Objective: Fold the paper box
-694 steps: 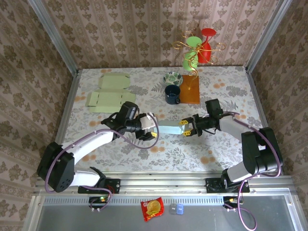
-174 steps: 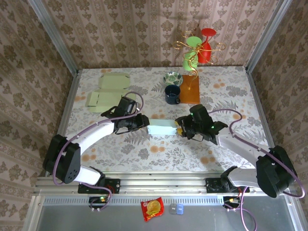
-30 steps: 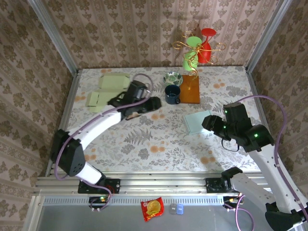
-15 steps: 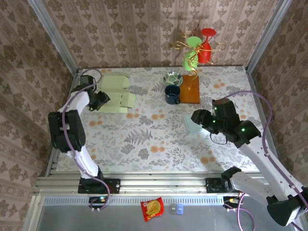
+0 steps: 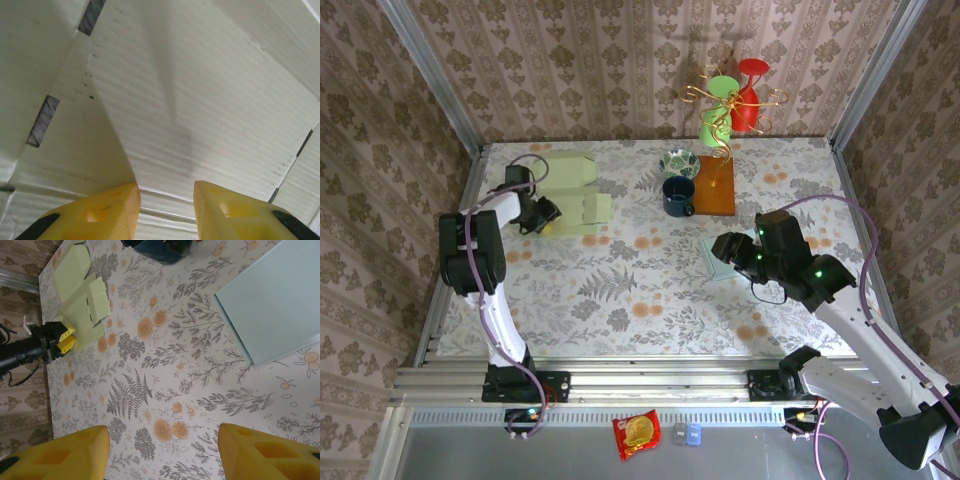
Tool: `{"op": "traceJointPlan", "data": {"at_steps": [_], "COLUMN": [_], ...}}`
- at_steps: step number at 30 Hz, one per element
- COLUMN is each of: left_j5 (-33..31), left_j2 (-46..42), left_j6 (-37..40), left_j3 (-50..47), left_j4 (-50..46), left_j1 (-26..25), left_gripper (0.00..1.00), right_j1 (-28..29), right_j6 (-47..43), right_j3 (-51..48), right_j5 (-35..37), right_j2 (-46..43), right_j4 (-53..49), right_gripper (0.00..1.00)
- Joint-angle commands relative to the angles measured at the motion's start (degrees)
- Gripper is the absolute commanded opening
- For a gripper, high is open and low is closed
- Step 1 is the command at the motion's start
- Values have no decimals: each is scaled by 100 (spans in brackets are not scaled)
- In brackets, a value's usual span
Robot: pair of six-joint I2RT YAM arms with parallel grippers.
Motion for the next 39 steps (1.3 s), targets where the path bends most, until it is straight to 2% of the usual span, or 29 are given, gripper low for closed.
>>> {"op": "traceJointPlan", "data": {"at_steps": [1,14,18,23,28,32,36,39], "left_j5": [65,27,29,-196,-542,-513,-294,-445], "left_j2": [-98,-1680,-2233,-2910,-3334,-3323,-3387,-3732], "left_j6": [-235,-1056,-1735,-2710,-3787,-4360,-4365,-3964], "left_j3": [-670,-2555,-3205,-3811,-4077,-4137,-3979,-3594], "left_j4": [-180,324,626,909,1162,1537,1768,1001], "left_j1": [-204,-994,-1328,-2031,-2915,-3387,-3606,-3691], "left_gripper": [35,32,31,29,27,26,30,34], "right_j1": [48,148,195,287,374,393,428,448], "right_j6": [91,199,292,444,743,1095,1312,1390], "right_j3": [-52,-256,-366,-491,-741,-1076,-1325,-1425], "right_j5": [33,-234,-343,-450,-528,-632,-689,-705], "right_j2": [26,445,616,842,949,970,979,980], "right_j4": [93,522,634,952,1339,1750,2007,2116], "right_gripper": [61,61,61,61,61,61,61,61]}}
